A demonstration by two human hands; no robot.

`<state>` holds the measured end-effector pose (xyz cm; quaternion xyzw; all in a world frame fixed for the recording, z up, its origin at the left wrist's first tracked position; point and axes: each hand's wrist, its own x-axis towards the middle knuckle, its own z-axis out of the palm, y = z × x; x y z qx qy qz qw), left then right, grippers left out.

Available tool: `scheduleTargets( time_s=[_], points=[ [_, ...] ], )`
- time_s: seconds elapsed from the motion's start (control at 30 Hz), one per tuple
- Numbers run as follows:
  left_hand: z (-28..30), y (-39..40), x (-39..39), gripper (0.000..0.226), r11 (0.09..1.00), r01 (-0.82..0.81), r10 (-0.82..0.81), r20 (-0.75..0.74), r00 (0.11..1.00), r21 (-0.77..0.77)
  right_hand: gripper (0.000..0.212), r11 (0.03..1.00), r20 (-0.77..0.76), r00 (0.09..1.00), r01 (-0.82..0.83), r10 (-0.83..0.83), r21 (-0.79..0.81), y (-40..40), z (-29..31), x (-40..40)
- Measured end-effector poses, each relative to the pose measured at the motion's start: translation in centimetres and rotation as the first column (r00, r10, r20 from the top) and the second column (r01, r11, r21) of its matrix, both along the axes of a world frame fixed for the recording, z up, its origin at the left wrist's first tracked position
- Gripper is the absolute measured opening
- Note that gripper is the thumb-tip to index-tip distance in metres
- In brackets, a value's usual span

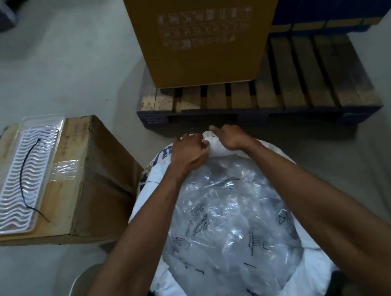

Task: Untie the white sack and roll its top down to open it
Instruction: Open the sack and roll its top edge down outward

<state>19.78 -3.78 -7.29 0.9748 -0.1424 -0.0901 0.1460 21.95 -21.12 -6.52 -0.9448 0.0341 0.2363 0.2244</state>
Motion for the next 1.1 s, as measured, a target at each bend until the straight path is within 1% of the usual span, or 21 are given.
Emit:
scheduleTargets(
  time_s=[0.03,0.07,0.1,0.13,0.17,0.23,0.27,0.33,0.4,0.43,0.5,0.6,0.63,0.7,0.77,0.83,0.87,0.93,1.0,1.03,1.1],
  points=[
    [0.0,-0.2,0.3,0.043,0.999,-0.037,0.038,-0.033,0.999,0.031,0.057,1.000,0.128,0.992,0.000,0.004,-0.026,-0.3,-0.3,-1.2],
    [0.0,-0.3,0.6,0.044,0.996,-0.073,0.076,-0.070,0.995,0.045,0.057,0.995,0.260,0.966,0.011,0.016,-0.100,-0.7,-0.7,-2.6],
    [0.2,-0.4,1.0,0.044,0.993,-0.110,0.115,-0.112,0.987,0.048,0.059,0.978,0.342,0.939,0.030,0.043,-0.206,-1.1,-1.2,-4.2],
    [0.3,-0.5,1.5,0.046,0.990,-0.132,0.140,-0.160,0.977,0.055,0.061,0.952,0.372,0.927,0.073,0.045,-0.298,-1.5,-1.5,-5.7],
    [0.5,-0.6,1.9,0.048,0.990,-0.131,0.140,-0.215,0.966,0.054,0.063,0.933,0.360,0.933,0.126,0.003,-0.337,-2.0,-1.6,-7.0],
    [0.7,-1.0,2.6,0.052,0.991,-0.115,0.131,-0.306,0.943,0.070,0.067,0.929,0.290,0.952,0.193,-0.099,-0.315,-3.2,-2.2,-8.5],
    [0.8,-1.3,2.7,0.052,0.990,-0.101,0.127,-0.308,0.943,0.098,0.068,0.936,0.260,0.959,0.193,-0.116,-0.294,-3.7,-2.5,-8.7],
    [0.9,-2.1,2.4,0.055,0.987,-0.051,0.077,-0.166,0.983,0.153,0.069,0.958,0.210,0.967,0.191,-0.145,-0.216,-4.4,-2.6,-8.0],
    [1.0,-3.2,1.2,0.056,0.986,0.096,-0.099,0.022,0.995,0.135,0.069,0.976,0.135,0.973,0.201,-0.188,-0.089,-4.7,-1.8,-6.9],
    [1.0,-3.9,0.6,0.054,0.977,0.189,-0.195,0.052,0.980,0.103,0.068,0.978,0.104,0.975,0.202,-0.197,-0.045,-4.9,-1.4,-6.4],
    [0.6,-5.0,-0.1,0.049,0.938,0.332,-0.337,0.041,0.941,0.103,0.065,0.977,0.009,0.979,0.201,-0.202,0.069,-5.4,-0.7,-5.5],
    [0.3,-6.2,-0.4,0.045,0.918,0.378,-0.383,0.024,0.923,0.119,0.061,0.889,-0.219,0.949,0.293,-0.226,0.352,-6.7,0.3,-5.4],
    [0.2,-6.6,-0.5,0.043,0.920,0.376,-0.380,0.020,0.925,0.106,0.063,0.883,-0.231,0.948,0.293,-0.218,0.368,-7.0,0.7,-5.6],
    [0.5,-7.5,-0.5,0.039,0.937,0.339,-0.340,0.002,0.940,0.084,0.068,0.926,-0.127,0.973,0.224,-0.194,0.302,-7.4,0.8,-6.4],
    [0.6,-7.8,-0.2,0.032,0.962,0.259,-0.259,-0.014,0.966,0.088,0.068,0.969,0.065,0.982,0.165,-0.180,0.185,-7.4,0.4,-8.0],
    [0.5,-7.7,0.4,0.030,0.980,0.182,-0.180,-0.026,0.983,0.084,0.066,0.987,0.237,0.961,0.153,-0.140,-0.039,-7.2,-0.1,-9.9],
    [0.5,-7.7,0.6,0.032,0.985,0.152,-0.149,-0.041,0.988,0.076,0.066,0.971,0.276,0.950,0.193,-0.149,-0.139,-7.2,-0.3,-11.1],
    [0.6,-8.0,1.1,0.036,0.990,0.116,-0.108,-0.099,0.989,0.084,0.071,0.930,0.267,0.935,0.296,-0.234,-0.219,-7.4,-0.3,-12.9],
    [1.1,-8.8,1.2,0.046,0.984,0.134,-0.114,-0.166,0.980,0.115,0.073,0.918,0.170,0.939,0.331,-0.298,-0.219,-7.9,-0.5,-14.0],
    [1.3,-9.2,1.0,0.050,0.981,0.152,-0.130,-0.173,0.976,0.118,0.073,0.927,0.122,0.947,0.318,-0.298,-0.198,-8.2,-0.8,-14.1],
    [1.6,-9.7,0.1,0.055,0.965,0.228,-0.215,-0.107,0.971,0.131,0.072,0.940,0.069,0.942,0.334,-0.330,-0.070,-8.6,-1.2,-13.5]
  ],
)
